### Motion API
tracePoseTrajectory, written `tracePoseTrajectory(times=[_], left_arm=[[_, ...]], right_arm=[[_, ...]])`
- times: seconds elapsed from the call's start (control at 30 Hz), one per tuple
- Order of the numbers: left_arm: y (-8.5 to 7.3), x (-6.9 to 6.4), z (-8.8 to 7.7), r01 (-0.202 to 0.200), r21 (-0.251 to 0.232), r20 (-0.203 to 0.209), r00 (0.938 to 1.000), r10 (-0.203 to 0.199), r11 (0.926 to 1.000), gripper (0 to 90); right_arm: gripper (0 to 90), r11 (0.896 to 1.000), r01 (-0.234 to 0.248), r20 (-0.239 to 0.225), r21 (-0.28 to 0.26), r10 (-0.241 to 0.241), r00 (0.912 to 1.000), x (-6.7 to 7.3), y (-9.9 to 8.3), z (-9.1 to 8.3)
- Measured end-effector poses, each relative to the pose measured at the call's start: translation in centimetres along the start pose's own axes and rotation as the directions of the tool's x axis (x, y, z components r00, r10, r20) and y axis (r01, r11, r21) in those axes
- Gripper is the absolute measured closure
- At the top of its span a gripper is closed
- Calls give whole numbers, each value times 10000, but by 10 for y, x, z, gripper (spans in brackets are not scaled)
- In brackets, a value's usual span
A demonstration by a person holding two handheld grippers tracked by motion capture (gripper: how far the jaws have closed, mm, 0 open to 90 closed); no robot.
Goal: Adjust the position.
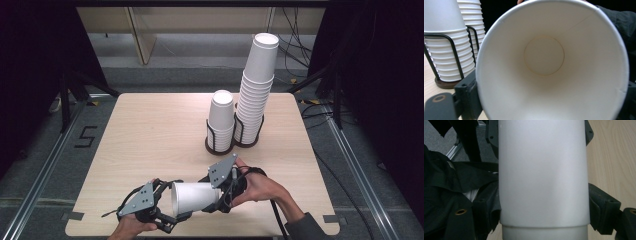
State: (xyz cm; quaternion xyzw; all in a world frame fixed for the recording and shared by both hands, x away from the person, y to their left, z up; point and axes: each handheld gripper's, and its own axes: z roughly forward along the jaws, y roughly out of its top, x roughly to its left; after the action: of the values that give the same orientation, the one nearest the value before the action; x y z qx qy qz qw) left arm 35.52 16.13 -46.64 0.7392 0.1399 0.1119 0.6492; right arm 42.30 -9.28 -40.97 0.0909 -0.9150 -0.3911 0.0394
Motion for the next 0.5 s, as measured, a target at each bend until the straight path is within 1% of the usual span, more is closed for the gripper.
tracePoseTrajectory(times=[0.03,0.07,0.1,0.13,0.17,0.2,0.23,0.27,0.3,0.33,0.37,0.4,0.43,0.47,0.5], left_arm=[[0,0,0,-22,45,20,10000,22,10000,115],[0,1,0,-34,80,-17,10000,34,10000,121],[1,1,0,-51,187,-96,9999,53,9998,124],[1,1,0,-19,303,-196,9998,25,9995,125],[1,1,0,-108,476,-259,9996,120,9988,126],[1,1,1,-163,590,-320,9993,183,9981,126],[1,0,1,-203,821,-446,9987,241,9964,126],[1,0,2,-214,966,-479,9985,261,9951,127],[1,-1,4,-226,1017,-472,9985,275,9946,127],[2,-2,4,-234,1259,-570,9979,308,9918,127],[2,-3,6,-224,1280,-485,9984,288,9915,127],[3,-4,7,-300,1485,-484,9981,376,9885,127],[3,-6,8,-344,1638,-568,9974,443,9859,127],[4,-6,8,-364,1756,-578,9972,472,9838,126],[4,-7,9,-365,1787,-609,9970,481,9832,126]], right_arm=[[237,10000,-13,26,1,13,10000,0,0,0],[228,10000,0,148,91,-1,9999,-1,0,0],[196,9998,2,404,217,-11,9992,-1,0,0],[156,9991,-153,587,391,130,9982,0,0,0],[160,9977,-278,809,612,228,9965,1,1,-1],[166,9967,-91,1073,802,4,9942,0,2,-2],[163,9963,-107,1190,852,4,9929,2,3,-3],[163,9953,-15,1221,972,-104,9925,4,4,-2],[164,9933,153,1354,1146,-308,9903,4,6,0],[162,9901,140,1447,1396,-344,9889,7,8,2],[163,9865,187,1543,1624,-441,9870,9,10,5],[172,9844,220,1502,1744,-486,9875,10,12,8],[179,9815,236,1561,1898,-539,9863,11,13,11],[178,9796,217,1516,2000,-528,9870,13,14,14],[188,9756,223,1545,2186,-572,9863,14,15,17]])
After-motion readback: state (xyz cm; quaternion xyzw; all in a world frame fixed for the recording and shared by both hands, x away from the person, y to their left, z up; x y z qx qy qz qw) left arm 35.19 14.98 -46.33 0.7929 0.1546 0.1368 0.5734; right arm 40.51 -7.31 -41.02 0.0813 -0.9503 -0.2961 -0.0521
